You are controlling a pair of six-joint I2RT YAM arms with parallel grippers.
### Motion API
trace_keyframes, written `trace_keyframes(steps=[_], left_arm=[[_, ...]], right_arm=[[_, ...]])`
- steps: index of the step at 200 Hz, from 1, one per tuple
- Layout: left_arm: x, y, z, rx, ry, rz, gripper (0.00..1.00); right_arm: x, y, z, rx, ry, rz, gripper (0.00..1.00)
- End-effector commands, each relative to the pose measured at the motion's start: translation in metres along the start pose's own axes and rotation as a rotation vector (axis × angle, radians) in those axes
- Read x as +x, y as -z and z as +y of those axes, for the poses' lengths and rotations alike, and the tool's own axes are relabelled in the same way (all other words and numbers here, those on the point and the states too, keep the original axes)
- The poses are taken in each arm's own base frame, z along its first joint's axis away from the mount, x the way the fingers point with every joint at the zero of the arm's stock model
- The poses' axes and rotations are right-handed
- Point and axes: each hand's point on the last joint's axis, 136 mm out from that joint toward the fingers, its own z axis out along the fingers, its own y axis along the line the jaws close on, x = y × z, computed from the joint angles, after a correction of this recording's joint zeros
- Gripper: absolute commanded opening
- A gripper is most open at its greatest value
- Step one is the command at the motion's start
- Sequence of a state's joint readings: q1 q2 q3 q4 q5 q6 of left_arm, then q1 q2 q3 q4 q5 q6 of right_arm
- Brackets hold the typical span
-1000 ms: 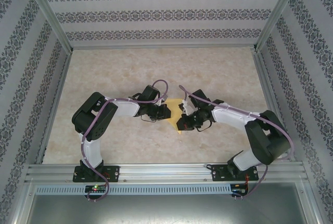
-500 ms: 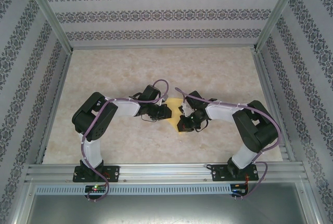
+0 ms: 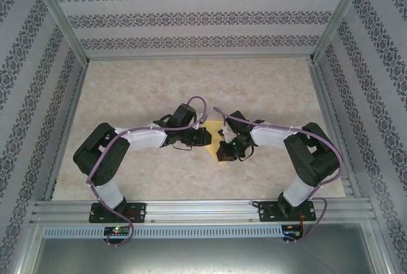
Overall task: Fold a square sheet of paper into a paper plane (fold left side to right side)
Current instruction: Third fold the triangle at the center of the table.
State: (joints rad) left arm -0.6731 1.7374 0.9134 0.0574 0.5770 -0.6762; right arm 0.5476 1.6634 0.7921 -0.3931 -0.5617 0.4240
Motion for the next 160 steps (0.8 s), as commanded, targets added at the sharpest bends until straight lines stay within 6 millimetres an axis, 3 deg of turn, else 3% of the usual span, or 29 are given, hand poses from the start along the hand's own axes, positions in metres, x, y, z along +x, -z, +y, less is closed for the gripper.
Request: trace_keyframes(steps=[1,58,111,160], left_arm=[[0.018,-0.017,-0.004,0.028,0.011,0.047,0.12],[0.029,-0.035,-0.001,0.041,0.029,0.066,0.10],[0.037,-0.042,0.025,-0.047,0.048,0.066,0.09],[0.032,-0.036,0.049,-0.159,0.061,0.036,0.08]], right_arm=[[0.019,-0.009,-0.034,0.149,-0.067,0.061,0.00],[0.017,-0.009,-0.033,0.147,-0.071,0.055,0.00],[0.020,-0.009,-0.034,0.160,-0.072,0.073,0.00],[0.025,-0.010,-0.040,0.192,-0.076,0.095,0.00]])
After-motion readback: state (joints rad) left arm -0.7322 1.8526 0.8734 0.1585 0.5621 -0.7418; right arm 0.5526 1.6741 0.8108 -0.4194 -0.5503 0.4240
